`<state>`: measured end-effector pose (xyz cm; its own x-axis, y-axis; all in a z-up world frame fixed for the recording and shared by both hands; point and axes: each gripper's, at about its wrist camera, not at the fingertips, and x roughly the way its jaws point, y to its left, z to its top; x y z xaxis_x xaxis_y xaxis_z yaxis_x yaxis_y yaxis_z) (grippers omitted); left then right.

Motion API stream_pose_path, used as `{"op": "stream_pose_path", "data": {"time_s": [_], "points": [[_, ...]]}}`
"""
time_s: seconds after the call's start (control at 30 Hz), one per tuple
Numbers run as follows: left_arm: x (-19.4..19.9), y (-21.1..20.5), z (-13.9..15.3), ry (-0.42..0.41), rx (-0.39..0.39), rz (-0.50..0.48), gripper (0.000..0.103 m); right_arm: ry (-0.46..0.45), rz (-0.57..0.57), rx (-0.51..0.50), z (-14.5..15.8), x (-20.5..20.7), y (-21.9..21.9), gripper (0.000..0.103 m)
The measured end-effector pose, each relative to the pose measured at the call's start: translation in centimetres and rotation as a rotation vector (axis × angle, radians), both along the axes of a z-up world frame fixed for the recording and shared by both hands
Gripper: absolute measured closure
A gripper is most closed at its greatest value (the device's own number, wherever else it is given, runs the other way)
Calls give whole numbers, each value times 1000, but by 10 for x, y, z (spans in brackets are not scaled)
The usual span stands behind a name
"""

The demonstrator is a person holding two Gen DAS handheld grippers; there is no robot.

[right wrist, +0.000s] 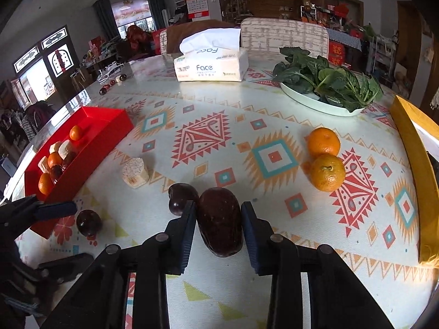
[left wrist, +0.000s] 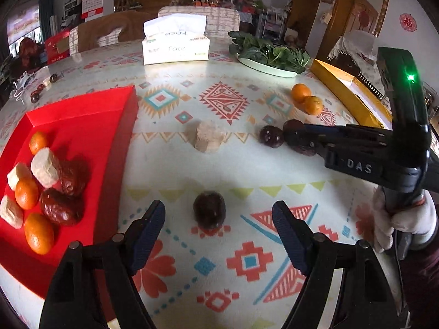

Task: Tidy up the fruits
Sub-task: 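Grasp a dark round fruit with left tool while right tool grasps a dark red date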

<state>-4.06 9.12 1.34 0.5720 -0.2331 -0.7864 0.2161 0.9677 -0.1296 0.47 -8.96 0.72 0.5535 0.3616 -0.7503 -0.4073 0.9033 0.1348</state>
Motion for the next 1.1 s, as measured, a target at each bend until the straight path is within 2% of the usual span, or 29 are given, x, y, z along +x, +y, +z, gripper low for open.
{"op": "stream_pose_path", "data": {"time_s": [0.03, 0.1, 0.17, 0.43, 0.53, 0.57, 0.6, 0.67, 0.87, 1.1], "points": [[2, -1, 0, -3, 1, 0, 26, 2, 1, 3, 0, 0, 0, 66], [6, -1, 0, -3, 8, -8, 42, 6, 7, 4, 0, -1, 0, 67], [9, -3, -3, 8, 7, -21, 53, 9, 13, 4, 0, -3, 1, 66], [8, -10, -8, -4, 76, -53, 54, 20, 21, 5, -1, -5, 3, 66], [9, -12, -8, -10, 80, -50, 54, 25, 22, 5, -2, -6, 3, 67], [9, -12, -8, -15, 77, -46, 57, 26, 20, 6, -2, -6, 3, 67], [8, -12, -8, -20, 76, -41, 71, 26, 19, 7, -2, -6, 3, 67], [7, -10, -7, -37, 95, -19, 81, 26, 16, 8, -2, -6, 3, 67], [-1, 6, -1, -37, 24, 15, 82, 25, 1, 8, -2, -7, 1, 67], [-25, 30, 19, -88, -22, 50, 82, 26, -31, 27, 1, -20, 0, 67]]}}
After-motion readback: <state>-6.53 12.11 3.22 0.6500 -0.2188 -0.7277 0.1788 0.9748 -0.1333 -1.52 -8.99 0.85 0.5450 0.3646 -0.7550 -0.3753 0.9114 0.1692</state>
